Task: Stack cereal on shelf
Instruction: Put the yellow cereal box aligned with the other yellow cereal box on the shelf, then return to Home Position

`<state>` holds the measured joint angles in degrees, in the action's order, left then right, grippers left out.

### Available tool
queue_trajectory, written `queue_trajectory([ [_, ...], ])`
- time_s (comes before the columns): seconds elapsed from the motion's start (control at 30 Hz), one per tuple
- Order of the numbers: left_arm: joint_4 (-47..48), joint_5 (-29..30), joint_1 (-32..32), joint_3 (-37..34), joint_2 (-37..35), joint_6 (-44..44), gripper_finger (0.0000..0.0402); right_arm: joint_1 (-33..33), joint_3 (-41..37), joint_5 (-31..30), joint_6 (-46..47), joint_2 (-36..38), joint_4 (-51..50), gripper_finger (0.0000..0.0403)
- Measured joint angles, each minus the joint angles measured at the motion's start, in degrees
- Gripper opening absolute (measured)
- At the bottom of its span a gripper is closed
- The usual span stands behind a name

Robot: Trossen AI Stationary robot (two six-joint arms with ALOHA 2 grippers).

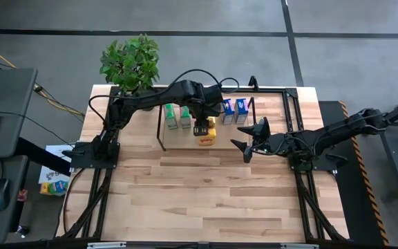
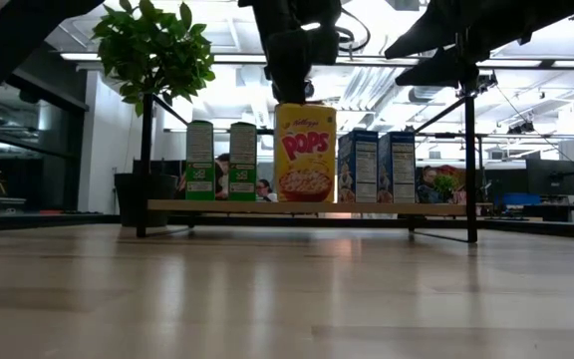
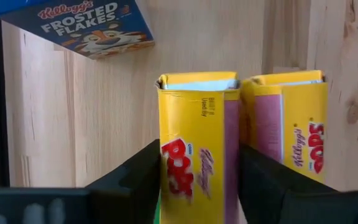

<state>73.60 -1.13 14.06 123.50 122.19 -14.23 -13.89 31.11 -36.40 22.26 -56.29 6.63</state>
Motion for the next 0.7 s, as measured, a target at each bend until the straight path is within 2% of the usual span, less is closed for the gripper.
queue_trajectory([
  [0.27, -0.2, 0.1, 0.0, 0.0, 0.0, 0.0, 0.0206, 0.0, 0.0, 0.0, 0.0, 0.0, 0.0, 0.0296],
  [0.7, -0.8, 0.5, 0.1, 0.0, -3.2, -1.0, 0.0209, 0.0, 0.0, 0.0, -0.2, 0.0, 0.0, 0.0296],
])
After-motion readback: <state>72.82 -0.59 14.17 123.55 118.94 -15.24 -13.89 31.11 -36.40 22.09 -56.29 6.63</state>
